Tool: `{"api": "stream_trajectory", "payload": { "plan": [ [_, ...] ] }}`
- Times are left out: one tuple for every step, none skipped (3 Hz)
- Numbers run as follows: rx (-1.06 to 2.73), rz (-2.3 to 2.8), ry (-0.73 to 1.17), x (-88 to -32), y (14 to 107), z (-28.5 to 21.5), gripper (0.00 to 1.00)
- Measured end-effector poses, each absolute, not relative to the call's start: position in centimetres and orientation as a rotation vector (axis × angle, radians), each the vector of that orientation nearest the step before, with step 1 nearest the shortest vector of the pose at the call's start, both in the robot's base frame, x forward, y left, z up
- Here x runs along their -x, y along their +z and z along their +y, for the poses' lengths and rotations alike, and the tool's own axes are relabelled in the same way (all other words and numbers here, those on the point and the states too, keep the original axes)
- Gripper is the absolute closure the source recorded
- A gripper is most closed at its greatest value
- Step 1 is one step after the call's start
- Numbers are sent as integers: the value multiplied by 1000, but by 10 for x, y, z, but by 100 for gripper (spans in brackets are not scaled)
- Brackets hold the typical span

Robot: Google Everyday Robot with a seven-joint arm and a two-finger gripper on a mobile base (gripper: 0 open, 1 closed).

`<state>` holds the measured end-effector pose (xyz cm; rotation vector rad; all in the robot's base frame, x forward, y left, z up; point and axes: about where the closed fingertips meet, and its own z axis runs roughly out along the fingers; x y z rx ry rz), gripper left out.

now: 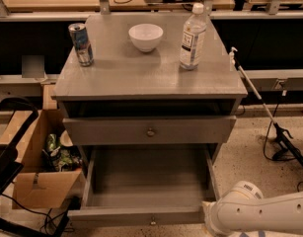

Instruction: Open middle drawer

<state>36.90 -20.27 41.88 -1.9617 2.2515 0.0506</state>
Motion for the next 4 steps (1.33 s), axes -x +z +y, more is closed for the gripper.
{"api": "stream_trajectory", "payload": {
  "plan": [
    [1962,2252,51,-369,419,-203,100],
    [1962,2252,51,-369,419,-203,84],
    [1962,2252,51,-369,419,-203,60],
    [1962,2252,51,-369,419,-203,37]
  ]
}}
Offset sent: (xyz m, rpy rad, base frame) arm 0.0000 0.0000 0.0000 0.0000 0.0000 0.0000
